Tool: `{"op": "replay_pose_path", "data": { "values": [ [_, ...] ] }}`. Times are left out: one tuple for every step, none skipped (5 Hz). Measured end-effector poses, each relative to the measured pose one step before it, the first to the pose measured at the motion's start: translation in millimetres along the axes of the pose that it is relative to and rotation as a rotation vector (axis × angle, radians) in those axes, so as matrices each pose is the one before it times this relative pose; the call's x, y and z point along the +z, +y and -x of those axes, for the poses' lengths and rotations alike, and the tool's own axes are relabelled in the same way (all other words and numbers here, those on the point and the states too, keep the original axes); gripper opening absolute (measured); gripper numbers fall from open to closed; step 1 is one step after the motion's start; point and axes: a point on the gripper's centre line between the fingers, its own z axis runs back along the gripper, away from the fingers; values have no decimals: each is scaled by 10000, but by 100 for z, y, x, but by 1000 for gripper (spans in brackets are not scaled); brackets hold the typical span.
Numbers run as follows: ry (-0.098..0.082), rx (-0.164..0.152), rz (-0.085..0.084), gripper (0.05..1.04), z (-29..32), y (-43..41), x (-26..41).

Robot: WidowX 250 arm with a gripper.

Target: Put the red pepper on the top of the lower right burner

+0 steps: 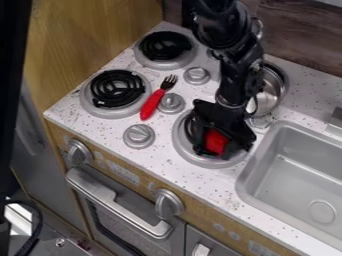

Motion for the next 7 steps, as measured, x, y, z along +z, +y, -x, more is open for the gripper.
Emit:
{"op": "replay_pose_path", "data": {
  "values": [
    [-37,-77,-112,1009,-955,82,-547],
    [-15,266,22,1001,-41,535,24],
    [-493,323,-56,1000,-85,918,3316],
    [-181,327,641,1000,886,749,3086],
    [165,56,-7,1000,1371,505,1392],
    [-14,16,-2,1000,-20,51,43],
    [-1,-15,3,1000,0,-48,3]
  ]
}}
